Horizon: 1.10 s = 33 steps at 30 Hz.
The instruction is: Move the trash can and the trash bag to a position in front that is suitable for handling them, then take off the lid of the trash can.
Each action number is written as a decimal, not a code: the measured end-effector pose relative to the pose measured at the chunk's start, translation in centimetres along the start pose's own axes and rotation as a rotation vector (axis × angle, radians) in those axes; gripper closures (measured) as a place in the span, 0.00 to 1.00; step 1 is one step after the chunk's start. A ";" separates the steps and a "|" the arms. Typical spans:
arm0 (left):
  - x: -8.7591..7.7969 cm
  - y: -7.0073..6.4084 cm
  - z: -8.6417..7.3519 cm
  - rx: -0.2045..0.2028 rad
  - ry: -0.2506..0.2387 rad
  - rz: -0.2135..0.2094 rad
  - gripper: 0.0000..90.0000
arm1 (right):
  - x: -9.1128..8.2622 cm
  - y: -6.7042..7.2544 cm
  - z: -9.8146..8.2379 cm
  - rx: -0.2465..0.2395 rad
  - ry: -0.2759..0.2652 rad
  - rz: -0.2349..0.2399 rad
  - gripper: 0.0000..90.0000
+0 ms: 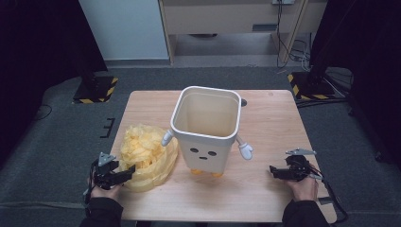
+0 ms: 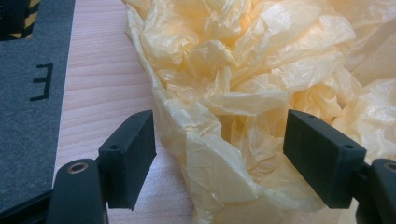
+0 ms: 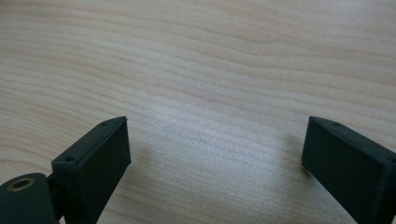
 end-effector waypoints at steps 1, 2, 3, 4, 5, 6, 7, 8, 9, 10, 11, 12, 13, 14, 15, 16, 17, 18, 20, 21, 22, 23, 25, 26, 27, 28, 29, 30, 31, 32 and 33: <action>0.1 0.0 0.0 0.000 0.000 -0.001 0.27 | -0.1 0.0 0.1 -0.001 -0.016 0.004 0.10; 0.1 0.0 -0.1 0.000 0.002 0.000 0.27 | -0.2 0.0 0.3 0.005 -0.025 0.005 0.10; 0.1 0.0 -0.1 -0.001 0.003 -0.001 0.27 | -0.3 0.0 0.3 0.007 -0.029 0.005 0.10; 0.1 0.0 -0.1 -0.002 0.002 -0.003 0.27 | -0.4 0.1 0.3 0.008 -0.030 0.010 0.10; 0.1 0.0 0.0 -0.002 -0.002 -0.003 0.26 | -0.4 0.1 0.3 0.014 -0.030 0.012 0.10; 0.0 -0.1 0.0 -0.001 -0.008 -0.004 0.26 | -0.4 0.0 0.4 0.007 -0.033 0.009 0.10; 0.0 -0.1 0.1 0.000 -0.013 -0.005 0.26 | -0.4 0.0 0.4 0.006 -0.039 0.008 0.10; 0.0 -0.3 0.2 -0.006 -0.024 -0.009 0.25 | -0.4 0.0 0.5 0.012 -0.041 0.010 0.10; -0.1 -0.4 0.3 -0.002 -0.030 -0.010 0.25 | -0.5 0.1 0.6 0.015 -0.043 0.014 0.10; -0.1 -0.5 0.4 0.009 -0.032 -0.007 0.25 | -0.5 0.0 0.7 0.005 -0.050 0.010 0.10; -0.1 -0.7 0.5 0.007 -0.041 -0.011 0.25 | -0.5 0.0 0.8 0.002 -0.058 0.003 0.10; -0.1 -0.8 0.6 0.012 -0.045 -0.013 0.24 | -0.6 0.1 1.0 0.010 -0.063 0.015 0.10; -0.2 -0.8 0.7 0.020 -0.046 -0.009 0.24 | -0.7 0.1 1.1 0.005 -0.070 0.010 0.10; -0.2 -0.9 0.7 0.017 -0.052 -0.008 0.24 | -0.8 0.3 1.2 0.008 -0.076 0.015 0.10; -0.2 -0.9 0.7 0.018 -0.053 -0.008 0.24 | -0.8 0.4 1.2 0.001 -0.080 0.012 0.10; -0.1 -0.9 0.7 0.019 -0.051 -0.008 0.24 | -0.8 0.5 1.3 0.001 -0.085 0.015 0.10; -0.1 -0.9 0.7 0.017 -0.049 -0.011 0.23 | -0.9 0.6 1.4 -0.002 -0.089 0.018 0.10; -0.1 -0.8 0.6 0.023 -0.045 -0.006 0.23 | -1.0 0.6 1.5 -0.004 -0.094 0.020 0.10; -0.2 -0.8 0.7 0.018 -0.051 -0.004 0.23 | -1.2 0.6 1.7 0.008 -0.108 0.020 0.10; -0.2 -0.8 0.7 0.015 -0.055 -0.007 0.22 | -1.4 0.6 2.0 0.010 -0.120 0.020 0.10; -0.2 -0.8 0.7 0.011 -0.057 -0.007 0.22 | -1.7 0.6 2.2 0.017 -0.139 0.022 0.10; -0.2 -0.7 0.7 0.011 -0.056 -0.004 0.21 | -1.9 0.4 2.5 0.009 -0.152 0.017 0.10; 0.0 -0.7 0.6 0.009 -0.049 -0.006 0.20 | -2.3 0.4 3.0 0.007 -0.175 0.014 0.10; 0.1 -0.6 0.6 0.013 -0.043 -0.005 0.19 | -2.5 0.3 3.5 0.016 -0.188 0.008 0.11; 0.2 -0.7 0.7 0.010 -0.047 -0.005 0.19 | -2.5 0.3 3.5 0.016 -0.188 0.008 0.11; 0.2 -0.7 0.7 0.015 -0.048 -0.005 0.19 | -2.6 0.3 3.8 0.014 -0.200 0.007 0.11; 0.2 -0.8 0.8 0.019 -0.048 -0.006 0.19 | -2.7 0.4 4.1 0.016 -0.205 0.011 0.11; 0.2 -0.8 0.7 0.020 -0.047 -0.005 0.19 | -2.8 0.4 4.4 0.012 -0.216 0.014 0.12; 0.2 -0.9 0.7 0.020 -0.046 -0.007 0.19 | -3.1 0.6 4.8 0.024 -0.230 0.023 0.12; 0.3 -0.9 0.7 0.021 -0.044 -0.008 0.18 | -3.4 0.8 5.2 0.025 -0.249 0.034 0.12; 0.3 -0.8 0.6 0.024 -0.038 -0.005 0.18 | -3.7 1.0 5.7 0.028 -0.268 0.045 0.13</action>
Point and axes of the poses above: each handheld gripper's, and its own axes: x roughly forward along the jaws, z roughly out of its top, y roughly to its left, the point moved 7 cm from there along x, roughly forward along the jaws, and after that the axes turned 1 degree about z, right-handed, at the moved point
